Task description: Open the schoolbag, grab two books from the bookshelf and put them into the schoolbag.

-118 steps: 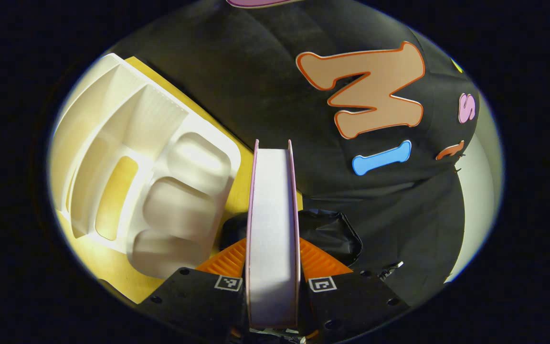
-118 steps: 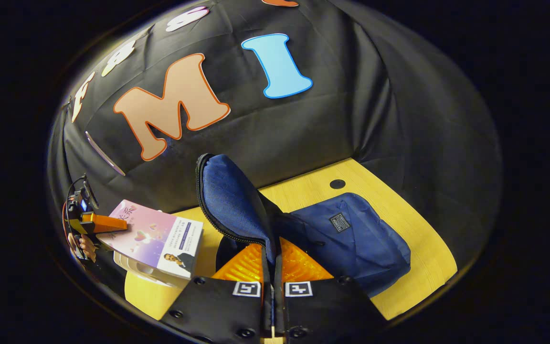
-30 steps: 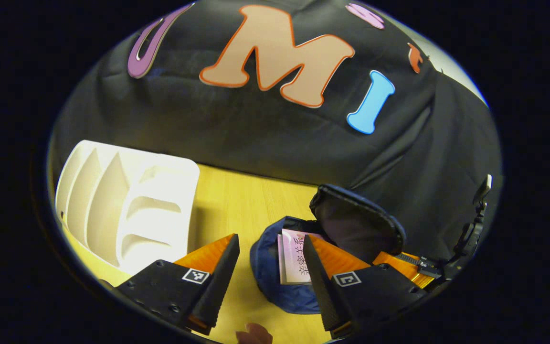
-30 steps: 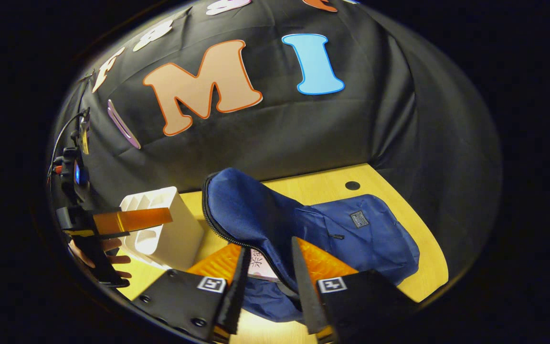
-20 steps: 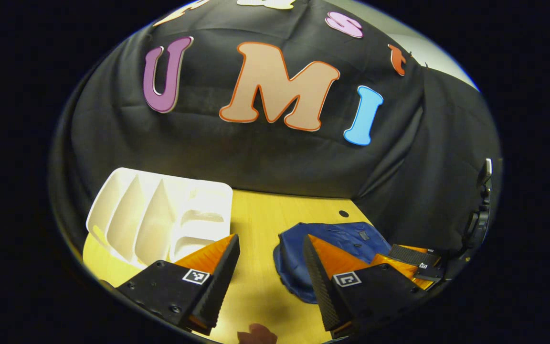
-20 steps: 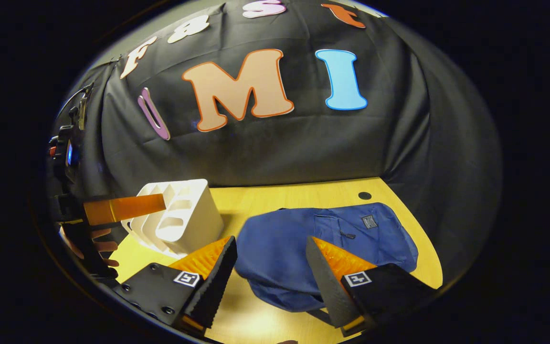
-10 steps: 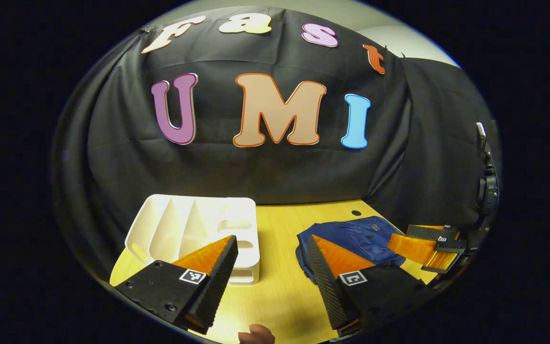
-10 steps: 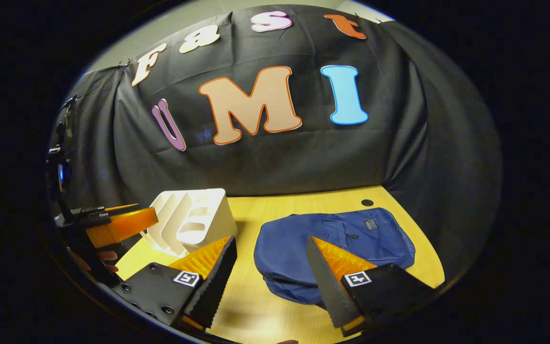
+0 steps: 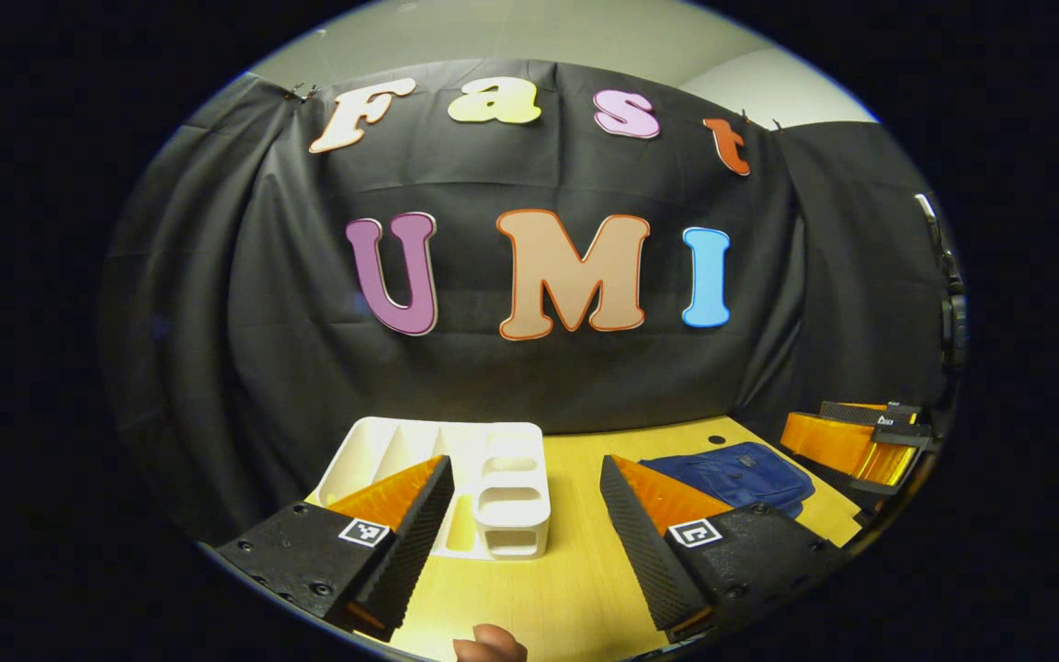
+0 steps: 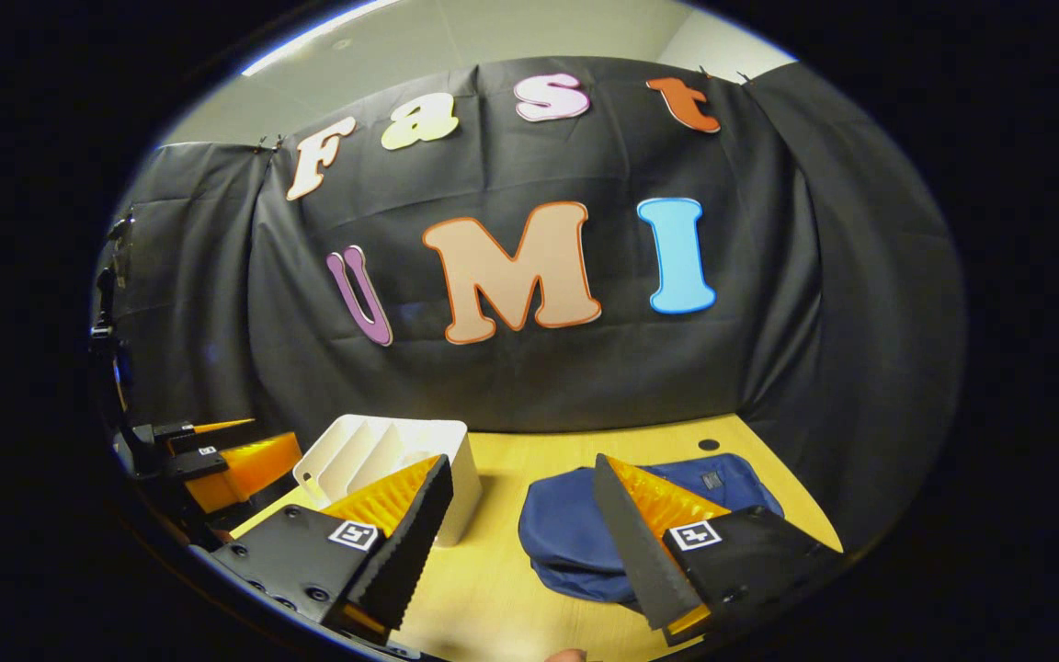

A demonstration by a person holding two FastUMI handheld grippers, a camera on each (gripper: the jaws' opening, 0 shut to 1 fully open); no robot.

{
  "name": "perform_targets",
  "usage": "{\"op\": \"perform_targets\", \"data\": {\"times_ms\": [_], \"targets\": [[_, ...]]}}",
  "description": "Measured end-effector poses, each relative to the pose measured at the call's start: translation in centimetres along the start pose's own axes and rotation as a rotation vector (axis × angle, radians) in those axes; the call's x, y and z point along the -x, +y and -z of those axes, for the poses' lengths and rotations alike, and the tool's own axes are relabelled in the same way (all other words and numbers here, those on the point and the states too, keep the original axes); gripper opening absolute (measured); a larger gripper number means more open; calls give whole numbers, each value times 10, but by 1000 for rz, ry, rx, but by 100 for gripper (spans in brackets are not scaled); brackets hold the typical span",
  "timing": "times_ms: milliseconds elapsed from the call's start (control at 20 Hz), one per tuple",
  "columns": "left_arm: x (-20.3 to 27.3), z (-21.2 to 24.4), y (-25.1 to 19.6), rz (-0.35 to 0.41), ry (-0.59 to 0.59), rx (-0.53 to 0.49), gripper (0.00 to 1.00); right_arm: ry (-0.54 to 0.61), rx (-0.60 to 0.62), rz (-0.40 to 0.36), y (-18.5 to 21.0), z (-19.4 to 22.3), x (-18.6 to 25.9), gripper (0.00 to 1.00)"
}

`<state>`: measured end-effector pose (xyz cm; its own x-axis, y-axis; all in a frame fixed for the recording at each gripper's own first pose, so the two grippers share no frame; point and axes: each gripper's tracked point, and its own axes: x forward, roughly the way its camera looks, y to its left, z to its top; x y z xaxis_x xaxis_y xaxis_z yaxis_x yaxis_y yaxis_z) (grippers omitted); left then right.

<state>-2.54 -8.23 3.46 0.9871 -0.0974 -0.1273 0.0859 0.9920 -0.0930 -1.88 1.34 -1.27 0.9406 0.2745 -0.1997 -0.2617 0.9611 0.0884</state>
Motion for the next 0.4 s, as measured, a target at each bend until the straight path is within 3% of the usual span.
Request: {"op": "perform_targets", "data": {"times_ms": [100,400], "targets": [[9,-8,5,-9,-27,-8,94,-34,0,-10,8,-10,6,98],[17,-15,16,-31,-49,-27,94,-75,-22,10,11,-13,19,94]]}}
